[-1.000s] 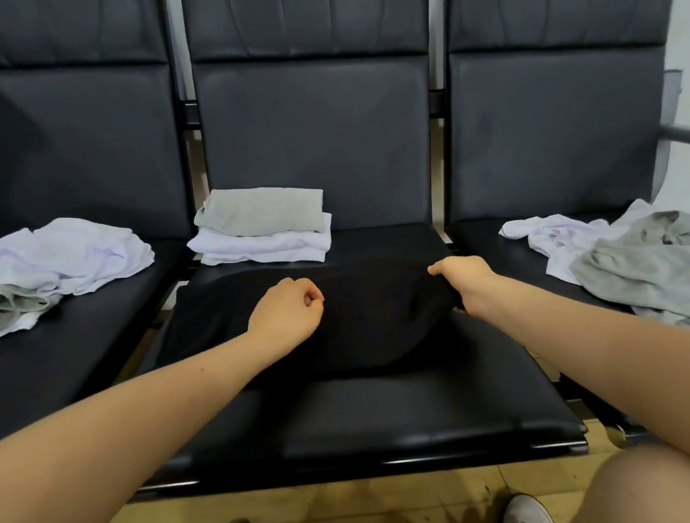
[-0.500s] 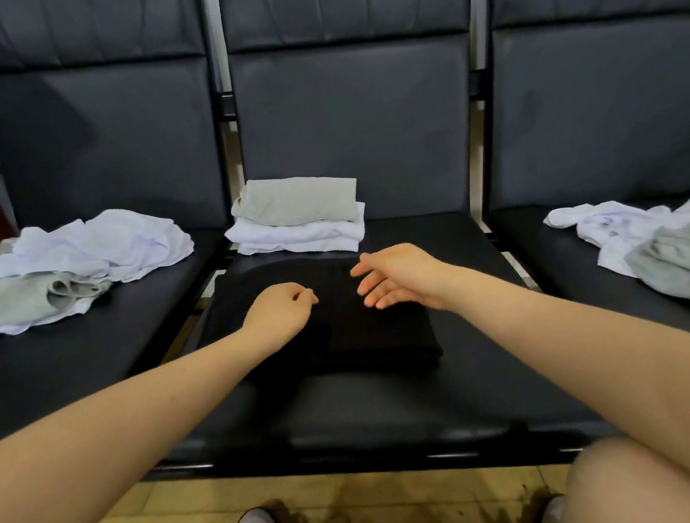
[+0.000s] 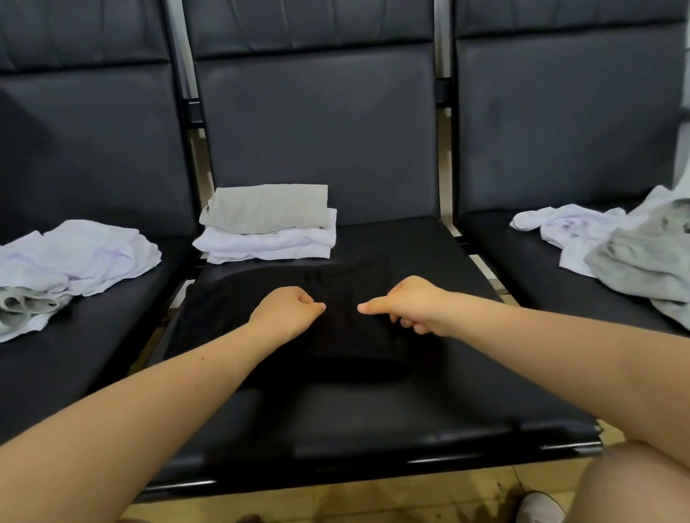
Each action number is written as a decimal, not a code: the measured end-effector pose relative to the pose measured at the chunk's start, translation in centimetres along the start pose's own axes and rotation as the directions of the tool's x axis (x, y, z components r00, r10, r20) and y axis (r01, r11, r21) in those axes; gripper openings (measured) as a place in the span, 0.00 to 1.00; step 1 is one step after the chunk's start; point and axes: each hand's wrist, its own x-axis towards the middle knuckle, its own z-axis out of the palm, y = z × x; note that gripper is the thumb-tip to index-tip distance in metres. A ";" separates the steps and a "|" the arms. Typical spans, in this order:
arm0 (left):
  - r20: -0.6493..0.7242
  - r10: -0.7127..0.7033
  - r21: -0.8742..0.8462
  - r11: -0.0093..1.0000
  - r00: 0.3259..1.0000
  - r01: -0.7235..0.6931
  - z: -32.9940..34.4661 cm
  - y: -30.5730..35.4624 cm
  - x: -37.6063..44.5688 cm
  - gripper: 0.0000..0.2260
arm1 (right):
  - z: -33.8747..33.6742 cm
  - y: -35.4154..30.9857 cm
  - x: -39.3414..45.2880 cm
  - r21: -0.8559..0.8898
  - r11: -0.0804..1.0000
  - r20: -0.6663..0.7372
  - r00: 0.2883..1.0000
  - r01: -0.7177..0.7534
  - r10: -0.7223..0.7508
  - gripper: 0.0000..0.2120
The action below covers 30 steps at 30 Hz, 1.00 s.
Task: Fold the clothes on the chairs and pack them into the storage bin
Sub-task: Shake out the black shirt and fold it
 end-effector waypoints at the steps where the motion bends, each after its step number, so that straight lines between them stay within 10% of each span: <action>1: -0.004 0.006 -0.035 0.999 1.000 -0.006 -0.1 0.0 -0.1 0.12 | 0.2 -0.1 -0.1 0.028 1.000 0.004 1.000 0.000 0.000 0.13; 5: -0.041 0.029 -0.126 0.991 0.999 -0.034 -0.5 -0.2 -0.6 0.13 | 0.6 -1.0 0.0 0.315 0.949 0.008 1.000 -0.010 0.008 0.03; 11: -0.139 0.037 0.065 0.997 0.990 -0.029 -1.8 -2.1 -1.5 0.10 | 0.1 -1.3 -0.4 0.613 0.777 0.080 0.989 -0.145 0.121 0.16; 19: -0.162 -0.052 0.224 0.971 0.985 0.088 -2.4 -4.6 -2.1 0.12 | -2.6 0.1 -1.3 0.531 0.845 -0.099 0.986 -0.060 0.132 0.17; 30: -0.192 -0.059 -0.215 0.977 0.980 0.017 -1.6 -3.2 -2.0 0.11 | -2.1 -3.6 -3.0 0.208 0.941 -0.211 0.952 0.266 -0.222 0.08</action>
